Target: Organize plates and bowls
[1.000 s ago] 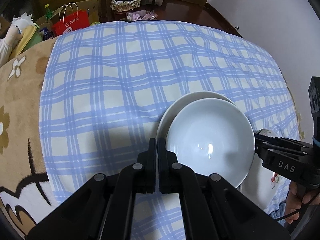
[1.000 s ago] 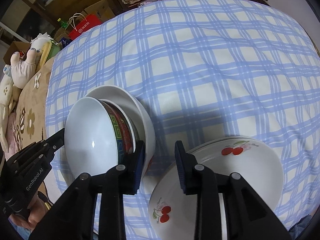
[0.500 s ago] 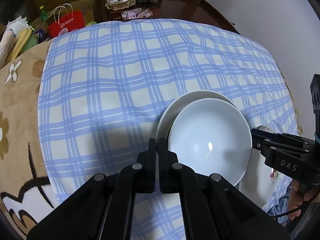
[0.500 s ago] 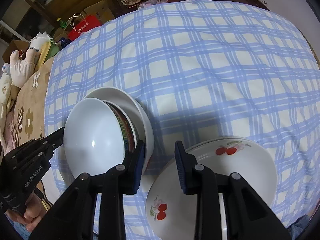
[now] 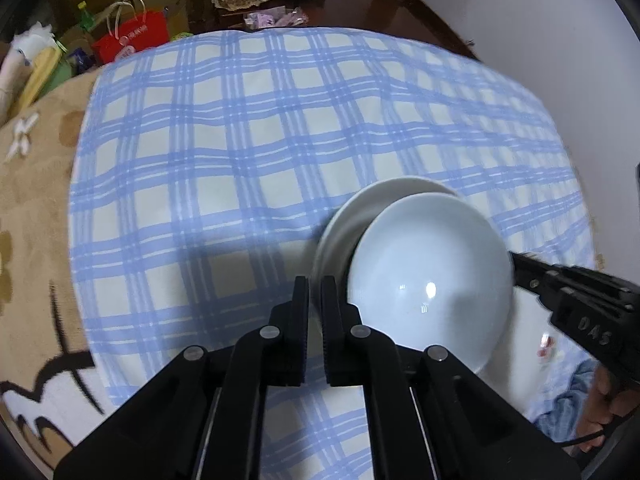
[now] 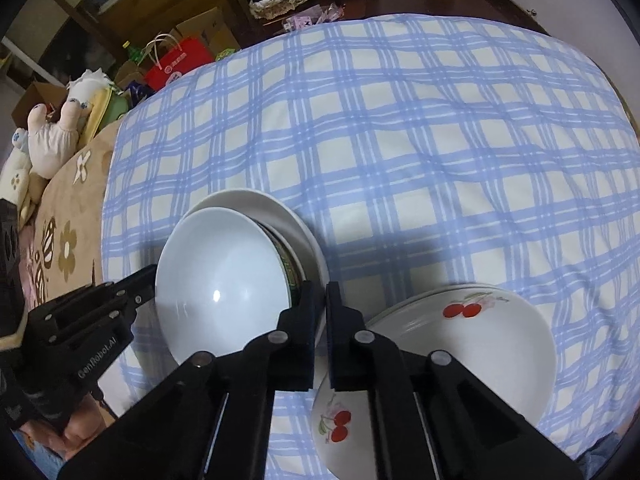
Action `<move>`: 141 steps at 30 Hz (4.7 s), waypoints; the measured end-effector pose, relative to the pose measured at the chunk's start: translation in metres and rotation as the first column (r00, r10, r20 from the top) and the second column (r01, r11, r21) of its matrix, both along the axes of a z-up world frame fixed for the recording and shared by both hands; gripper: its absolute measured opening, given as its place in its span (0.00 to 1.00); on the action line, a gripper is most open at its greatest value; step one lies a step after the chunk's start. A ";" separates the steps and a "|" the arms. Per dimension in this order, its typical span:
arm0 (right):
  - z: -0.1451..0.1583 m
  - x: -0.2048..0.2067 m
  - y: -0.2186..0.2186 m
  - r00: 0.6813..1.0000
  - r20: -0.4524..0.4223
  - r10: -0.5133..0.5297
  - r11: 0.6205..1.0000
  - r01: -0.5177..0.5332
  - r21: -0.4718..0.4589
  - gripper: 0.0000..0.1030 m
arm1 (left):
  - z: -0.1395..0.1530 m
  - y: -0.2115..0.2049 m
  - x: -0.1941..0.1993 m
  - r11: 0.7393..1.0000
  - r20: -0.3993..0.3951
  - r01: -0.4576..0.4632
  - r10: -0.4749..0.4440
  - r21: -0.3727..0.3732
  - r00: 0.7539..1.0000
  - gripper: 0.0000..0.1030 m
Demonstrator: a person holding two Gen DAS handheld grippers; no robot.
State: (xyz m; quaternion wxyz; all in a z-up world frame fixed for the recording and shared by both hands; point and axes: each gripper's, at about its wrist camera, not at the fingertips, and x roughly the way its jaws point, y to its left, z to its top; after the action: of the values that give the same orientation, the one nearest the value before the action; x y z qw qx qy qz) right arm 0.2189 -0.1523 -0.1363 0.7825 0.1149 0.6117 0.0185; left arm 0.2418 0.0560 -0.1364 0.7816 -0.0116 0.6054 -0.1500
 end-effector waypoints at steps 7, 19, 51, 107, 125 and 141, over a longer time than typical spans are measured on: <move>-0.004 -0.001 -0.006 1.000 -0.013 -0.022 0.999 0.023 0.038 0.04 | 0.001 -0.003 0.000 1.000 0.005 -0.020 0.019 0.016 1.000 0.04; -0.003 0.004 0.010 0.999 -0.032 0.040 0.996 -0.043 -0.077 0.04 | 0.005 -0.003 -0.003 1.000 0.033 0.001 -0.001 0.023 0.999 0.05; -0.006 0.002 0.008 0.999 0.014 0.051 0.996 -0.050 -0.073 0.04 | 0.004 -0.001 -0.003 1.000 0.062 -0.021 0.021 0.000 0.998 0.01; -0.021 -0.002 -0.006 0.998 -0.020 -0.057 0.998 0.058 0.037 0.07 | -0.003 -0.005 0.001 0.999 0.027 -0.049 0.049 -0.009 0.998 0.02; 0.030 -0.013 -0.007 0.998 0.067 -0.011 1.000 0.011 -0.009 0.06 | 0.033 0.005 -0.008 0.993 0.039 -0.054 0.059 -0.108 0.997 0.02; 0.055 -0.096 -0.087 0.986 0.091 -0.138 0.990 0.141 -0.026 0.06 | 0.060 -0.076 -0.072 0.992 0.058 0.073 -0.067 -0.108 0.996 0.02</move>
State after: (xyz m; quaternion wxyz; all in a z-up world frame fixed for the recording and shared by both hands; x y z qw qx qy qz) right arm 0.1230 -0.2392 -0.0810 0.8100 0.1438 0.5670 -0.0409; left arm 0.1700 -0.0198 -0.0763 0.7903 -0.0292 0.5747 -0.2105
